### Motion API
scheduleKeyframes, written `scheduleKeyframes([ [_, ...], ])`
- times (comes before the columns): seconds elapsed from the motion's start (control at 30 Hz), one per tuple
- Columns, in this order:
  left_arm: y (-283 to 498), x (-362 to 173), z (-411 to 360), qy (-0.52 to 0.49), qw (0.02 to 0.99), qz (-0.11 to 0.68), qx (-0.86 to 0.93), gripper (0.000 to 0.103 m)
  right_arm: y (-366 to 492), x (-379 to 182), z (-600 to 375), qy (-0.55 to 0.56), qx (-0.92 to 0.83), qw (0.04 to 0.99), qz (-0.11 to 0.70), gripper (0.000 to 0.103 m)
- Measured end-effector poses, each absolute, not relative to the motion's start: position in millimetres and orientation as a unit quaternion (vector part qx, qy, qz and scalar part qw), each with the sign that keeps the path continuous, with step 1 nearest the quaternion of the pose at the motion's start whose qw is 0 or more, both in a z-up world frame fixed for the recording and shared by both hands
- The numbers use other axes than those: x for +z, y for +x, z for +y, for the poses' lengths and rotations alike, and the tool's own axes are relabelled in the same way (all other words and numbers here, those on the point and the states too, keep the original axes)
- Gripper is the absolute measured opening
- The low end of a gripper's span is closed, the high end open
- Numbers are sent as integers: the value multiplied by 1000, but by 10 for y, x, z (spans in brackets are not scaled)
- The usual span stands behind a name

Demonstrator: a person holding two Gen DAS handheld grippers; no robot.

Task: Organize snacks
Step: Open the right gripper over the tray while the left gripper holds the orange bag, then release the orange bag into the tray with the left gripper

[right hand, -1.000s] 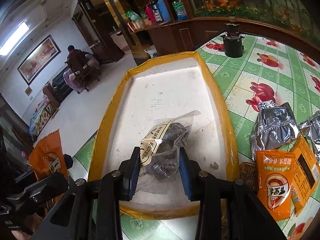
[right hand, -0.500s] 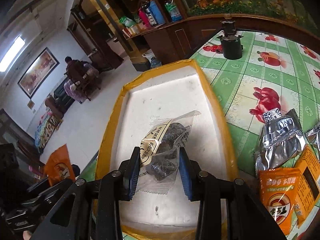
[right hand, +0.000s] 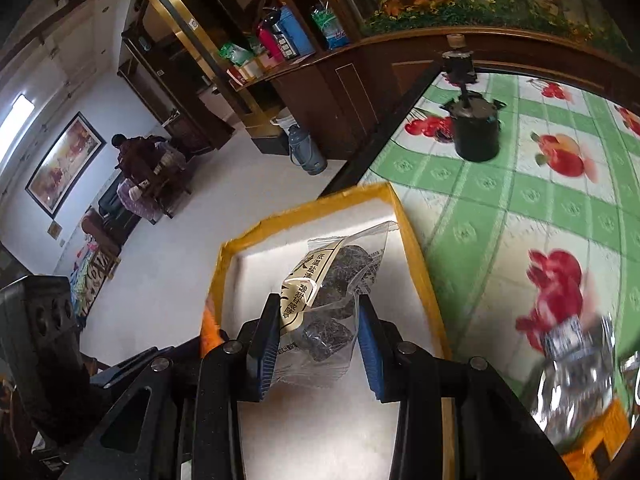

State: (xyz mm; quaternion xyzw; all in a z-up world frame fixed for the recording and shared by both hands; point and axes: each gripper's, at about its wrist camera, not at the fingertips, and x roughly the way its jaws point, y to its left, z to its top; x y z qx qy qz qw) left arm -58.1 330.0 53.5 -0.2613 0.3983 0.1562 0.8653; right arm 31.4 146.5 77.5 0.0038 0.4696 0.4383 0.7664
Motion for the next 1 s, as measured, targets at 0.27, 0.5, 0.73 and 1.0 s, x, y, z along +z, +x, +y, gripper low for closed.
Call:
scheduleKeyframes([
  [0.27,-424,387,3529,-281,849,410,177,55,595,550,1837,-6,420,764,490,40],
  [0.5,-389,425,3501,-289,856,398,158,78,672,531,1874,-6,419,760,497,46],
  [0.73,-555,548,3381,-302,858,385,156,80,634,712,1611,-10,428,760,489,48],
  [1.0,-1199,917,2673,-258,898,338,116,80,332,1001,355,-18,426,792,437,48],
])
